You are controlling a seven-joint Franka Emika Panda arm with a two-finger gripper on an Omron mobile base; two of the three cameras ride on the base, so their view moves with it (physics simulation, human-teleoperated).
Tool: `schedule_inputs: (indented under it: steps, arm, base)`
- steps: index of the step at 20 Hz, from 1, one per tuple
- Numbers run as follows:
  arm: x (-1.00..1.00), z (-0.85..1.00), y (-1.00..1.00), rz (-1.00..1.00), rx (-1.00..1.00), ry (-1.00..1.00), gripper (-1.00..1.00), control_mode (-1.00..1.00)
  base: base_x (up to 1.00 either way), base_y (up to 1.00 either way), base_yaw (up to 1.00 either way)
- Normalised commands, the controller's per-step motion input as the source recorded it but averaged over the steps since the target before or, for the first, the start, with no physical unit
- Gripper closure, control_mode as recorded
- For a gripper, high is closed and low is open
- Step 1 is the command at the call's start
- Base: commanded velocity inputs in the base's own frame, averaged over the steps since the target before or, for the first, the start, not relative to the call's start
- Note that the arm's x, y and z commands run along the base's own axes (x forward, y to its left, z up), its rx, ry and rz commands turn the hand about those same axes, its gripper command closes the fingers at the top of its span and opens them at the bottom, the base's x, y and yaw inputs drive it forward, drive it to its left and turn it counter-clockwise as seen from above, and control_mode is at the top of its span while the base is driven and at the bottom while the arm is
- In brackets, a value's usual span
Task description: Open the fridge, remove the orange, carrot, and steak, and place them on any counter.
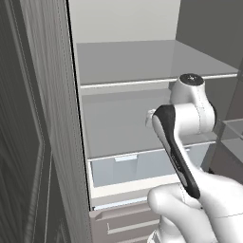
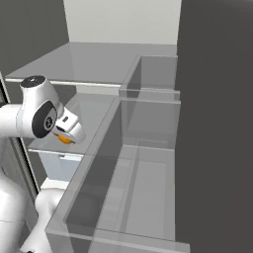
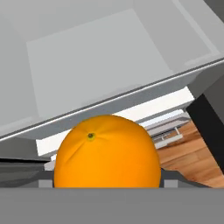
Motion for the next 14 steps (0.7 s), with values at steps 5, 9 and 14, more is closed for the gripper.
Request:
schedule_inputs:
  steps: [5,9,14]
  arm:
    - [-0.58,0.11,-0.05,0.00,-0.01,0.00,1.00,-1.00]
    - [-0.19,0.08,-0.03,0.02,0.00,0.00,1.00,-1.00]
    - [0.00,0.00,0.00,0.01,0.00,0.00,1.00,-1.00]
  base:
    - [0.00,0.00,0.00]
    - [0.00,0.00,0.00]
    - [0.00,0.00,0.00]
